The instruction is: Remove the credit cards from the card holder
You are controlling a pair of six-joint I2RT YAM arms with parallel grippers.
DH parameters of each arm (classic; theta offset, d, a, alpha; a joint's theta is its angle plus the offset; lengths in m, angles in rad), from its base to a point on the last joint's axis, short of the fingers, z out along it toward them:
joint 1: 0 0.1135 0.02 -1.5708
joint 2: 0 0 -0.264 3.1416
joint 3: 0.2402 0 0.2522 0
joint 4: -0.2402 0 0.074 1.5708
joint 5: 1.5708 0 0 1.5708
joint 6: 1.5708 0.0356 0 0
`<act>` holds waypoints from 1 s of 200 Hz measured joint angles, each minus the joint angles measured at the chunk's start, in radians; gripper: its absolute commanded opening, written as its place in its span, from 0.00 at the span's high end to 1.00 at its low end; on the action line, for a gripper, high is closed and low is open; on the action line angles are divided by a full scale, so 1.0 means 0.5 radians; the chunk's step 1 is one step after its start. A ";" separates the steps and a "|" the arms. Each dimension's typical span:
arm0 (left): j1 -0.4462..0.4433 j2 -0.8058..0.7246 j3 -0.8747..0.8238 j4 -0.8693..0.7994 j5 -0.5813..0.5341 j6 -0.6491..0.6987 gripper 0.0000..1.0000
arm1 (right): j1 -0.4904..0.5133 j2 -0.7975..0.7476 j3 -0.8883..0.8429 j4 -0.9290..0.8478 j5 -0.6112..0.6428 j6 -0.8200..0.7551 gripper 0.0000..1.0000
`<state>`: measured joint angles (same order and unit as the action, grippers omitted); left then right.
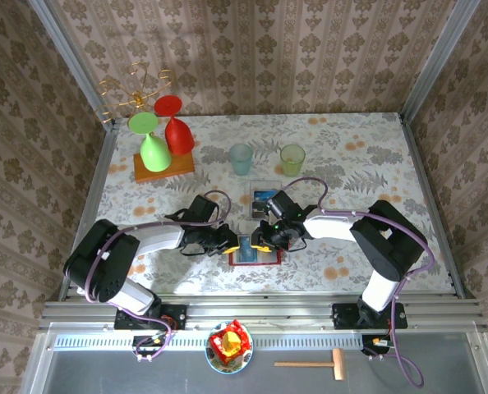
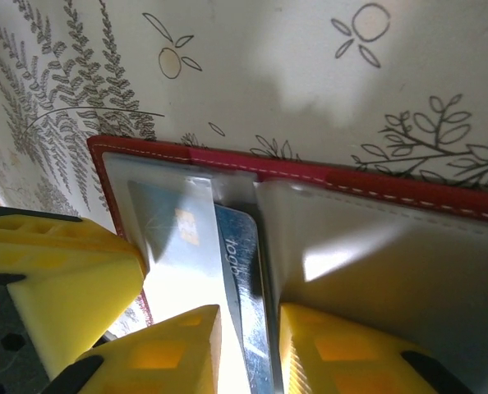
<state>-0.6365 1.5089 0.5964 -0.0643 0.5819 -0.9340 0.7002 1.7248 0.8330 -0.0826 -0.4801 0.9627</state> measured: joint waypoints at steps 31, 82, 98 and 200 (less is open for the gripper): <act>0.000 0.007 0.000 0.002 0.001 0.000 0.86 | -0.008 -0.001 -0.052 0.090 -0.027 0.045 0.80; 0.000 0.011 0.000 0.002 0.001 0.001 0.86 | -0.023 -0.053 -0.121 0.166 -0.039 0.088 0.85; 0.001 0.014 0.000 0.005 0.002 0.000 0.86 | -0.031 -0.074 -0.139 0.179 -0.045 0.098 0.86; 0.005 0.016 0.001 0.008 0.002 0.001 0.86 | -0.056 -0.017 -0.217 0.438 -0.124 0.188 0.91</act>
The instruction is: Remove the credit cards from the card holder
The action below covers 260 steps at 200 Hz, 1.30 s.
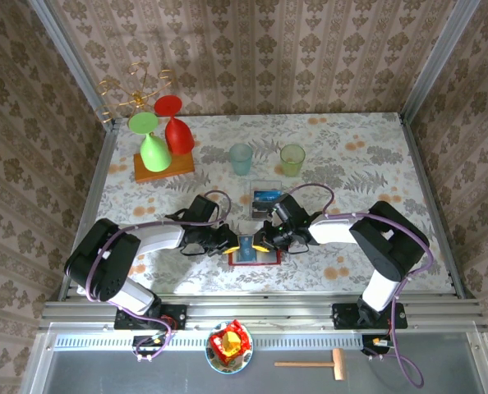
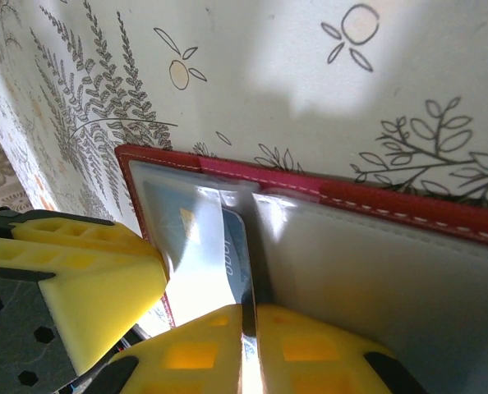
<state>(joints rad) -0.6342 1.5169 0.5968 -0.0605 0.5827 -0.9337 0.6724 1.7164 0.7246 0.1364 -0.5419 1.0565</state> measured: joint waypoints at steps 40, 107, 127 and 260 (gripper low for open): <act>0.001 0.000 0.000 -0.001 0.000 0.000 0.86 | -0.026 -0.021 -0.038 0.037 -0.012 0.002 0.94; 0.002 -0.001 0.000 -0.001 0.000 -0.001 0.86 | -0.120 -0.205 -0.079 -0.163 0.020 -0.104 0.95; 0.002 -0.001 0.000 -0.001 0.000 0.000 0.86 | -0.133 -0.263 -0.048 -0.331 0.074 -0.188 0.95; 0.003 -0.001 0.000 0.000 0.001 -0.001 0.85 | -0.131 -0.293 0.157 -0.746 0.173 -0.465 0.95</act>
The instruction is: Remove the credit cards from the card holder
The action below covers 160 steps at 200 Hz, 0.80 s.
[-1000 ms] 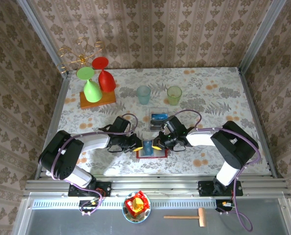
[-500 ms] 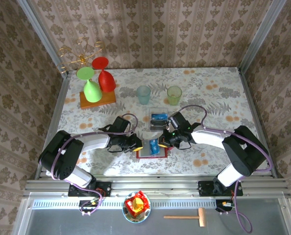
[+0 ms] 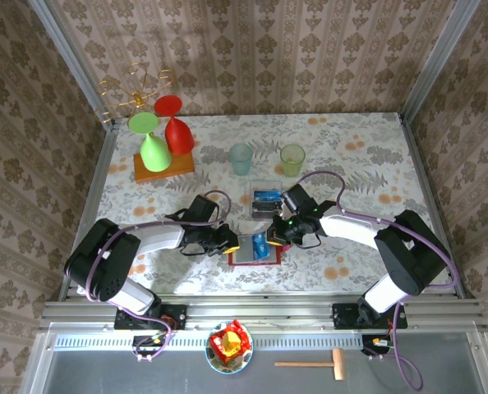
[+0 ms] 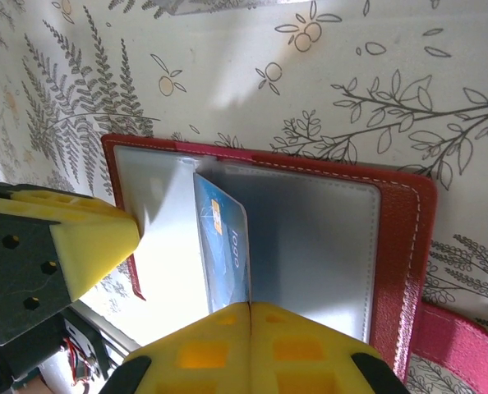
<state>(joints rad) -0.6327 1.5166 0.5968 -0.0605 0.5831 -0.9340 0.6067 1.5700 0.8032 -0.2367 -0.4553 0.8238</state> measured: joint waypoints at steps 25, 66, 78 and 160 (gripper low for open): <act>0.000 0.000 0.000 0.001 0.000 0.000 0.85 | 0.000 -0.001 0.001 -0.026 0.015 -0.014 0.95; 0.000 0.000 0.000 0.001 0.001 0.001 0.85 | 0.000 -0.001 0.000 -0.055 0.039 -0.014 0.95; 0.000 0.000 0.000 0.001 0.001 0.000 0.85 | 0.000 -0.001 0.000 -0.061 0.053 -0.013 0.95; 0.000 0.000 0.000 0.001 0.001 0.001 0.85 | 0.015 -0.040 -0.003 -0.018 0.072 0.049 0.90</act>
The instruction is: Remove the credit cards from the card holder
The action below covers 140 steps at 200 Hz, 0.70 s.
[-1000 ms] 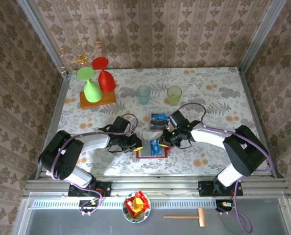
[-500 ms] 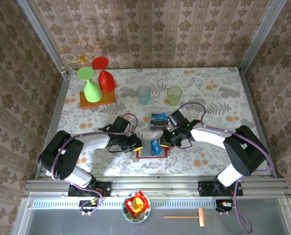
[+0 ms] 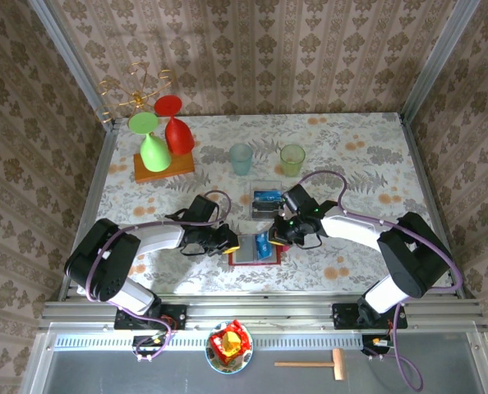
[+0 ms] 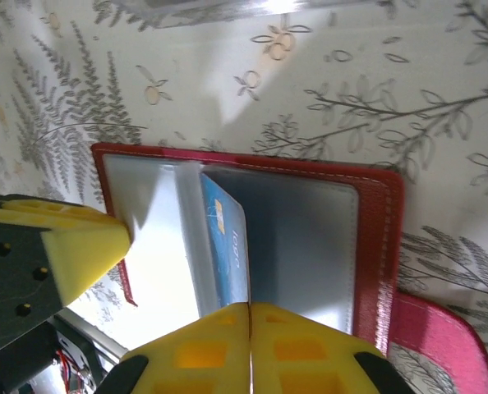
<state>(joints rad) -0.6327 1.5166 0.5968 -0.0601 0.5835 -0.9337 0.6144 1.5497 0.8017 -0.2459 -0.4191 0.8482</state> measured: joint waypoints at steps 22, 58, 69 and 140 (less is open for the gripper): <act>0.000 0.000 0.000 0.000 0.000 -0.001 0.85 | 0.031 0.011 -0.002 0.067 -0.037 0.050 0.87; 0.000 0.000 0.000 0.000 0.000 -0.001 0.85 | 0.095 0.034 -0.002 0.095 -0.060 0.106 0.86; 0.001 -0.001 0.000 0.000 0.000 -0.001 0.85 | 0.107 0.034 -0.002 0.095 -0.060 0.115 0.86; 0.001 -0.024 -0.001 -0.009 -0.008 -0.002 0.85 | 0.113 0.024 -0.025 0.073 -0.059 0.146 0.92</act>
<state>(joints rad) -0.6323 1.5047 0.5964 -0.0647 0.5793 -0.9344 0.6708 1.5620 0.7891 -0.2092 -0.4484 0.9211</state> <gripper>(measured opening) 0.148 0.088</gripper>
